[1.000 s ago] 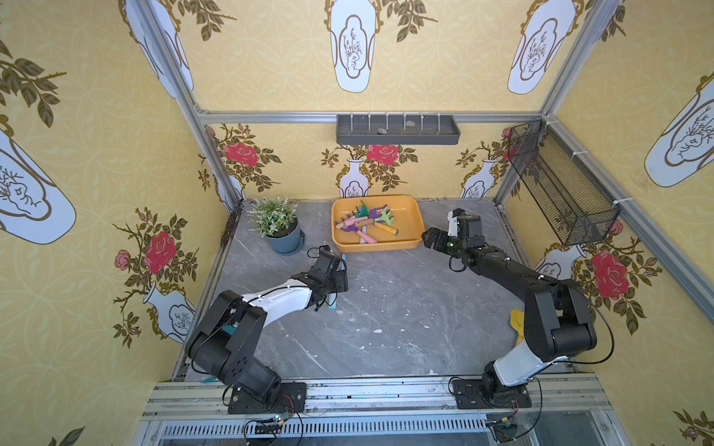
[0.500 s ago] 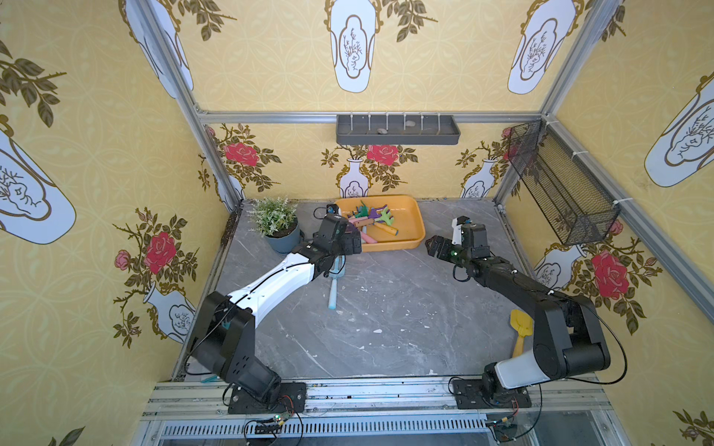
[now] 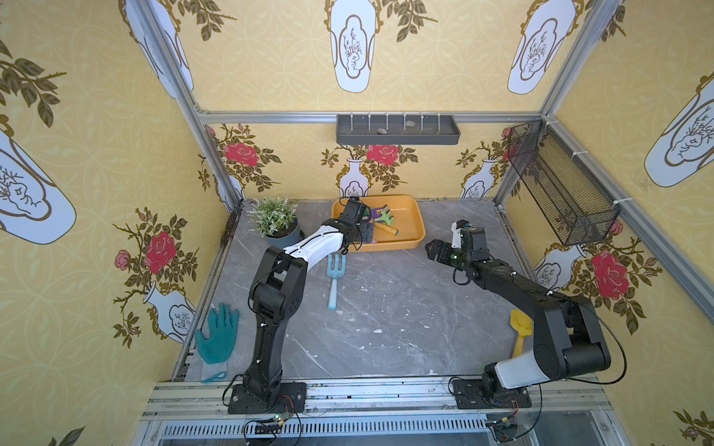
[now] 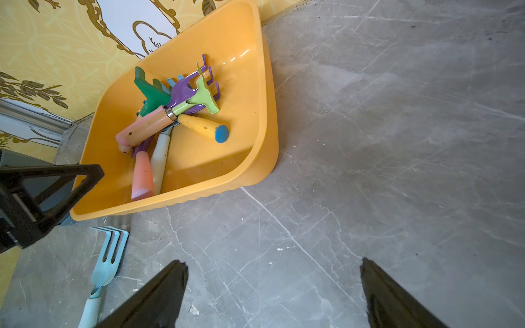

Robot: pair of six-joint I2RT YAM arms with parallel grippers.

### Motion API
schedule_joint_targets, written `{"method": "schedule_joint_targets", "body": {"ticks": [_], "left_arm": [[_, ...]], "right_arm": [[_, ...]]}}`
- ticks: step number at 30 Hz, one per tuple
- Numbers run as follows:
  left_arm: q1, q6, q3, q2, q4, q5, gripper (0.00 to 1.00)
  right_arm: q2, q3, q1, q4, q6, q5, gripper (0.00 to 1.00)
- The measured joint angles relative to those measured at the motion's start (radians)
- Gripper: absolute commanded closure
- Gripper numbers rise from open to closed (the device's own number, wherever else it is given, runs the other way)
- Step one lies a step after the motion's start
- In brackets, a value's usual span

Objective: Take the hand rake out of the storage box
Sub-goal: Pick up the rake from the storage box.

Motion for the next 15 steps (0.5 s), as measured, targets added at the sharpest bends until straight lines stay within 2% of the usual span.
{"method": "schedule_joint_targets", "body": {"ticks": [7,15], "left_arm": [[0.01,0.023,0.063,0.064,-0.044,0.048,0.21],[0.008,0.053,0.191,0.152,-0.092,0.046,0.22]], "right_arm": [[0.0,-0.002,0.0,0.0,-0.003,0.001,0.02],[0.003,-0.007,0.0,-0.009,-0.005,0.003,0.02]]}}
